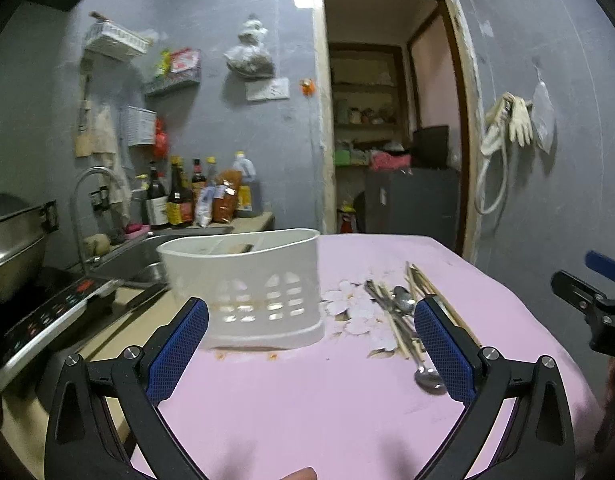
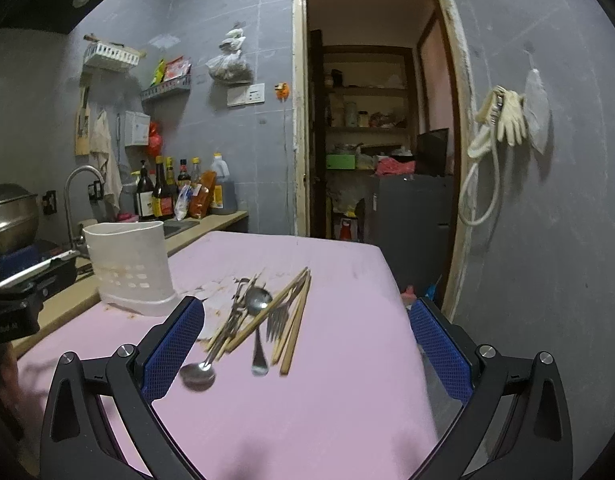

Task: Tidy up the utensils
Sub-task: 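Move both tools down toward the utensil pile on the pink cloth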

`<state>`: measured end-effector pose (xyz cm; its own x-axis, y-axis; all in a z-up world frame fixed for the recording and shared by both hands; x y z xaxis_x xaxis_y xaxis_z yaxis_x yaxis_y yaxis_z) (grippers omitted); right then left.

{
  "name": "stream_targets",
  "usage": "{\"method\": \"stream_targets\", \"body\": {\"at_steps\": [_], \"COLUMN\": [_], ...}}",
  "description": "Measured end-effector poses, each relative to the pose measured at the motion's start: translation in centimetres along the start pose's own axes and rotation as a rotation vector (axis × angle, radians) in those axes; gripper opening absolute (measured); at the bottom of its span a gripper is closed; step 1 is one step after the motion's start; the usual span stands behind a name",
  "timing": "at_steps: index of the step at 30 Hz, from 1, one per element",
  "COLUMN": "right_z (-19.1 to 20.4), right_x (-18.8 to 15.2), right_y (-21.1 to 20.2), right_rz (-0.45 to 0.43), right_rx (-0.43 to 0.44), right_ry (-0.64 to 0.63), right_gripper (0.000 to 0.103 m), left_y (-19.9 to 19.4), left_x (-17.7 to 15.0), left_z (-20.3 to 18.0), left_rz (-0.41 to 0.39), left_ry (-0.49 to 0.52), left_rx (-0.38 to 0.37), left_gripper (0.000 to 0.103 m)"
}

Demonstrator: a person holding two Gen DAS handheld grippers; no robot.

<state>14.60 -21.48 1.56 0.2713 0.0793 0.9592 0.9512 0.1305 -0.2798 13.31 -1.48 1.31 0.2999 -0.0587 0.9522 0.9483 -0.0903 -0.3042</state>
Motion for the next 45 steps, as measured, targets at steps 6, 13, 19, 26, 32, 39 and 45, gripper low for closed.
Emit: {"method": "stream_targets", "body": {"at_steps": [6, 13, 19, 26, 32, 39, 45], "right_z": [-0.9, -1.8, -2.8, -3.1, -2.5, -1.8, -1.8], "right_x": [1.3, 0.8, -0.3, -1.8, -3.0, -4.6, -5.0], "right_y": [4.0, 8.4, 11.8, 16.1, 19.0, 20.9, 21.8], "right_rz": [0.102, 0.242, 0.340, 0.456, 0.546, 0.617, 0.644], "right_rx": [0.048, 0.134, 0.175, 0.234, 0.286, 0.315, 0.293], "right_ry": [-0.043, -0.016, 0.007, 0.049, 0.089, 0.086, 0.083], "right_gripper": [0.103, 0.102, 0.080, 0.050, 0.039, 0.033, 0.024], "left_y": [4.1, 8.7, 12.6, 17.7, 21.1, 22.8, 22.8], "left_x": [0.4, -0.1, -0.9, -2.9, -4.5, -5.3, -5.3], "left_z": [-2.1, -4.9, -6.6, -6.9, -5.8, -4.9, -4.5], "left_rz": [0.113, 0.247, 0.335, 0.457, 0.546, 0.606, 0.633], "left_ry": [0.023, 0.034, 0.029, -0.010, -0.097, -0.130, -0.164], "left_rx": [-0.091, -0.195, -0.250, -0.266, -0.218, -0.209, -0.194], "left_gripper": [0.101, 0.101, 0.080, 0.044, 0.024, 0.014, 0.004]}}
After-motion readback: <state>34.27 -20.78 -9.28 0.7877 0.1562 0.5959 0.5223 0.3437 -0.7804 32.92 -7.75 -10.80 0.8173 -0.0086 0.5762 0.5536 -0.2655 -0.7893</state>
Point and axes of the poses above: each gripper's, at about its wrist camera, not at the fingertips, and y roughly the way its jaws point, z to its left, x to its top, the point moved 8 cm from there along y, roughly the way its jaws point, and after that the axes turned 3 degrees about -x, right-handed, at the moved point
